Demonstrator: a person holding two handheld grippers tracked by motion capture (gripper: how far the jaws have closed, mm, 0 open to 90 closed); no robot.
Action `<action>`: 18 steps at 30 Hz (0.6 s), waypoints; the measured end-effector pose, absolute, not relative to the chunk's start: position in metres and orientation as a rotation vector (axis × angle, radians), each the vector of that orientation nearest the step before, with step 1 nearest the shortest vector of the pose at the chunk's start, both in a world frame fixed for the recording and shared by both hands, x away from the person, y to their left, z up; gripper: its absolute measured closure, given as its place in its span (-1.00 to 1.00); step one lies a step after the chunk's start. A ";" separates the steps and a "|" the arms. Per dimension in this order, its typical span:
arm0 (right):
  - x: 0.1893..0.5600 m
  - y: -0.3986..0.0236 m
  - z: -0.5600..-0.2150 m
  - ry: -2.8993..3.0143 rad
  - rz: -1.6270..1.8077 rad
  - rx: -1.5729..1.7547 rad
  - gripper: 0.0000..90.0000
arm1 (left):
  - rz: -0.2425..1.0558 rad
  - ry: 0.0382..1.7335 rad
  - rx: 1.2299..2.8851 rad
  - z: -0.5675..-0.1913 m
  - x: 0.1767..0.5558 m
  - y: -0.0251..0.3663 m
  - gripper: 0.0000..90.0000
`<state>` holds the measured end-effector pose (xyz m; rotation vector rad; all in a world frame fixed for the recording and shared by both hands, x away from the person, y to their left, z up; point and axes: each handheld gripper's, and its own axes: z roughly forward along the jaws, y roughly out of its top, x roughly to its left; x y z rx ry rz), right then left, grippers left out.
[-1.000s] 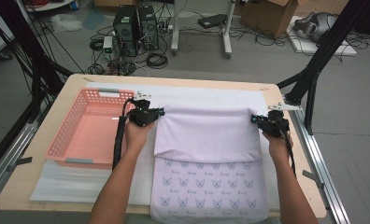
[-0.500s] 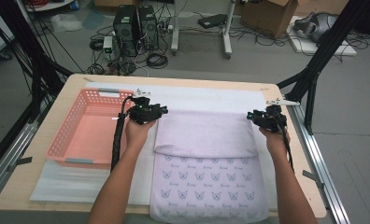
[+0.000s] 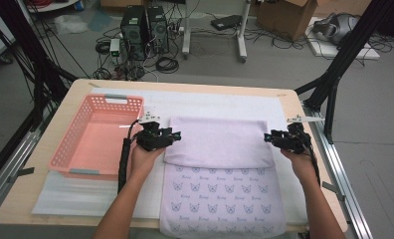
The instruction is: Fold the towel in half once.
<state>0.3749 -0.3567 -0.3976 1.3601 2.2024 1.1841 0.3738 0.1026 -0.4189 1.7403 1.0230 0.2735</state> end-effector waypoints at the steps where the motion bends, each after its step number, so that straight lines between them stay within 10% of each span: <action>1: 0.372 -0.356 -0.399 2.215 1.187 1.353 0.26 | 0.268 1.018 1.729 -0.420 0.370 0.102 0.21; 18: 0.329 -0.355 -0.439 2.318 1.145 1.387 0.41 | 0.233 0.957 1.770 -0.445 0.316 0.115 0.14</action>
